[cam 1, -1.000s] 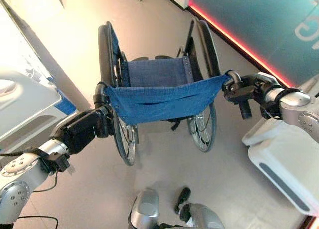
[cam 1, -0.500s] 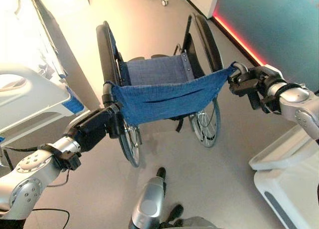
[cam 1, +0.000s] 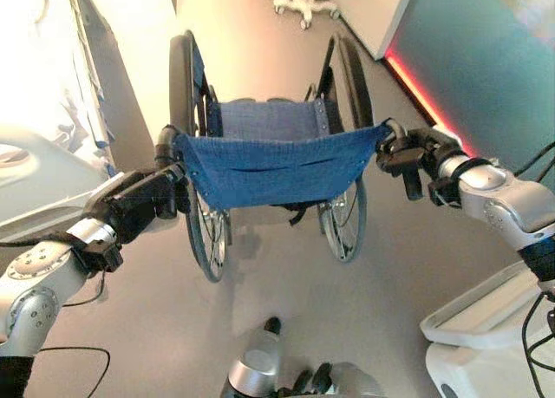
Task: Push the wheelchair next to the bed
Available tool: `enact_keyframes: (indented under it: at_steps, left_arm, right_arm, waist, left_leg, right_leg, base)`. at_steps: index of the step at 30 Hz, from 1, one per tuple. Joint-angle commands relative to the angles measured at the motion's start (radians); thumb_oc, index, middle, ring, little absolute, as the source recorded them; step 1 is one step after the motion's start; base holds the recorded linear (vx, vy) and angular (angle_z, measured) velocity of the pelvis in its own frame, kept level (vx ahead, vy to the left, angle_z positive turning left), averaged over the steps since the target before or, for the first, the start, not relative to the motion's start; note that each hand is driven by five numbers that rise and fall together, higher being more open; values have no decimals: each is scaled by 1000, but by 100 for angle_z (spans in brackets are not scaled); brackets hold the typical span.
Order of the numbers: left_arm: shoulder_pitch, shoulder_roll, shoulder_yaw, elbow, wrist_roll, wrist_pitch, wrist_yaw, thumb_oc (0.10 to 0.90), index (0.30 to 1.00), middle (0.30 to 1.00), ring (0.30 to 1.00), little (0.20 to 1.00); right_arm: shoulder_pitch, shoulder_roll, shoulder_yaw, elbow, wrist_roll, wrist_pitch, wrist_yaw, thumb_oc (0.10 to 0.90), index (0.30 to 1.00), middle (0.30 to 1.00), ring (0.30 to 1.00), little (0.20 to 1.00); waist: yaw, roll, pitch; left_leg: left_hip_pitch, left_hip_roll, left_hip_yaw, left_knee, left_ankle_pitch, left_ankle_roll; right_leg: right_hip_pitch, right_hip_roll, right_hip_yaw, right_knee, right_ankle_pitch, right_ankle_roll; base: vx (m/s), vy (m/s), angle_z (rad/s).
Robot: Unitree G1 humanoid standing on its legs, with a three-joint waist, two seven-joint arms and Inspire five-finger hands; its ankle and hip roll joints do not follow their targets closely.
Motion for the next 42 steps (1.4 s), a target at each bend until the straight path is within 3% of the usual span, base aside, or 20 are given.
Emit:
enact_keyframes:
  at_steps: [1, 2, 5, 10, 13, 15, 16, 20, 22, 25, 27, 29, 31, 33, 36, 37, 39, 40, 41, 42]
  left_arm:
    - [-14, 122, 47, -54, -89, -176, 32, 400, 300, 300, 300, 300]
    - [-20, 137, 44, -57, -80, -196, 40, 400, 300, 300, 300, 300]
    - [-22, 141, 41, -60, -44, -206, 55, 400, 300, 300, 300, 300]
    - [-17, 123, 46, -77, 25, -218, 48, 400, 300, 300, 300, 300]
    - [-14, 96, 35, -91, 25, -185, 58, 400, 300, 300, 300, 300]
    - [-6, 57, 25, -94, 31, -174, 81, 400, 300, 300, 300, 300]
    - [-3, 50, 25, -94, 19, -171, 95, 400, 300, 300, 300, 300]
    - [-28, 36, 18, -76, 3, -154, 100, 400, 300, 300, 300, 300]
    - [-42, 21, 8, -56, 25, -149, 92, 400, 300, 300, 300, 300]
    - [-33, 18, 3, -50, 26, -151, 94, 400, 300, 300, 300, 300]
    - [-32, 15, -4, -42, 27, -162, 81, 400, 300, 300, 300, 300]
    - [-35, 0, -16, -46, 43, -170, 78, 400, 300, 300, 300, 300]
    - [-29, -13, -14, -45, 57, -173, 70, 400, 300, 300, 300, 300]
    - [-10, -24, -4, -46, 65, -174, 57, 400, 300, 300, 300, 300]
    - [-9, -11, 8, -40, 60, -166, 42, 400, 300, 300, 300, 300]
    - [-11, -3, 9, -34, 56, -166, 35, 400, 300, 300, 300, 300]
    - [-22, 9, 12, -19, 56, -160, 10, 400, 300, 300, 300, 300]
    - [-37, 24, 16, -18, 57, -144, -7, 400, 300, 300, 300, 300]
    - [-40, 27, 16, -17, 58, -142, -13, 400, 300, 300, 300, 300]
    - [-52, 39, 21, -9, 62, -133, -40, 400, 300, 300, 300, 300]
  right_arm:
    - [-38, -45, -20, -119, 17, -209, 105, 400, 300, 300, 300, 300]
    - [-55, -63, -30, -147, 40, -205, 82, 400, 300, 300, 300, 300]
    - [-66, -74, -64, -219, 92, -147, 44, 400, 300, 300, 300, 300]
    - [-32, -93, -100, -244, 130, -113, 63, 400, 300, 300, 300, 300]
    - [-5, -111, -105, -225, 149, -113, 103, 400, 300, 300, 300, 300]
    - [-18, -115, -64, -224, 116, -104, 129, 400, 300, 300, 300, 300]
    - [-17, -118, -48, -227, 106, -113, 134, 400, 300, 300, 300, 300]
    - [-2, -100, -51, -233, 111, -128, 111, 400, 300, 300, 300, 300]
    - [22, -72, -71, -242, 80, -114, 113, 400, 300, 300, 300, 300]
    - [45, -59, -77, -239, 53, -97, 120, 400, 300, 300, 300, 300]
    - [64, -58, -90, -221, 48, -106, 126, 400, 300, 300, 300, 300]
    - [106, -51, -109, -220, 33, -119, 125, 400, 300, 300, 300, 300]
    - [136, -44, -122, -217, 10, -133, 143, 400, 300, 300, 300, 300]
    - [168, -41, -135, -226, -7, -140, 152, 400, 300, 300, 300, 300]
    - [182, -29, -141, -222, -10, -148, 146, 400, 300, 300, 300, 300]
    - [192, -27, -149, -221, -12, -153, 145, 400, 300, 300, 300, 300]
    - [216, -35, -170, -218, -12, -158, 150, 400, 300, 300, 300, 300]
    - [231, -41, -189, -221, 0, -155, 138, 400, 300, 300, 300, 300]
    - [236, -40, -194, -221, 1, -155, 134, 400, 300, 300, 300, 300]
    - [255, -40, -218, -221, 12, -155, 122, 400, 300, 300, 300, 300]
  waist:
    - [-2, -17, -129]
    - [-24, -28, -115]
    - [-46, -43, -103]
    - [-75, -70, -126]
    - [-96, -70, -167]
    - [-108, -59, -180]
    - [-115, -50, -177]
    - [-122, -29, -158]
    - [-109, -10, -143]
    - [-97, 11, -144]
    - [-91, 36, -151]
    - [-76, 59, -151]
    - [-66, 69, -151]
    - [-53, 75, -152]
    - [-50, 53, -155]
    - [-45, 53, -153]
    - [-36, 33, -155]
    - [-27, 17, -162]
    - [-26, 14, -164]
    - [-21, 5, -175]
  left_leg:
    - [-203, -73, 29, 105, 71, -53]
    - [-148, -55, -9, 70, 19, -58]
    - [-76, -21, -45, 45, -36, -61]
    - [-30, 24, -59, 105, -74, -66]
    - [-15, 74, -58, 194, 7, -101]
    - [-62, 92, -29, 432, 135, -130]
    - [-94, 83, -12, 529, 160, -129]
    - [-183, 45, -3, 615, 150, -108]
    - [-187, 12, 14, 458, 134, -97]
    - [-184, 34, 89, 215, 175, -103]
    - [-187, 62, 124, 40, 236, -128]
    - [-222, 89, 145, -126, 351, -168]
    - [-239, 102, 141, -202, 406, -183]
    - [-251, 91, 146, -240, 420, -182]
    - [-237, 66, 135, -184, 332, -164]
    - [-248, 73, 146, -147, 319, -148]
    - [-262, 53, 145, -52, 235, -114]
    - [-262, 31, 144, -14, 187, -87]
    - [-260, 26, 142, -11, 180, -80]
    - [-244, 4, 135, -9, 159, -53]
  right_leg:
    - [65, -49, -12, -203, 281, 99]
    - [-20, -114, -2, -260, 397, 146]
    - [-87, -147, 4, -289, 466, 176]
    - [-79, -97, 27, -204, 407, 162]
    - [-60, -65, 18, -174, 358, 116]
    - [-30, -51, -16, -174, 326, 56]
    - [-17, -44, -19, -166, 309, 31]
    - [7, -17, -20, -141, 281, -3]
    - [42, 7, -16, -139, 265, 5]
    - [103, 41, -34, -160, 231, 6]
    - [133, 71, -55, -166, 198, -1]
    - [189, 111, -62, -184, 164, -13]
    - [223, 134, -50, -182, 136, -21]
    - [252, 149, -33, -160, 97, -30]
    - [255, 125, -27, -110, 51, -24]
    - [253, 123, -39, -89, 45, -26]
    - [260, 99, -42, -42, 19, -18]
    - [264, 84, -49, -2, 1, -1]
    - [262, 80, -50, 19, 3, 4]
    - [245, 56, -60, 140, 37, 35]
  base:
    - [198, -454, 95]
    - [216, -428, 92]
    - [355, -385, 38]
    - [466, -293, 63]
    - [436, -187, 87]
    - [377, -185, 11]
    - [267, -125, -7]
    - [228, -92, -25]
    - [338, -27, 30]
    - [327, 15, 9]
    - [357, 56, -10]
    - [459, 49, 5]
    - [416, 63, 4]
    - [457, 90, 10]
    - [416, 68, 6]
    - [417, 80, -14]
    - [442, 105, -19]
    - [313, 79, -19]
    - [506, 173, -24]
    - [327, 149, -18]
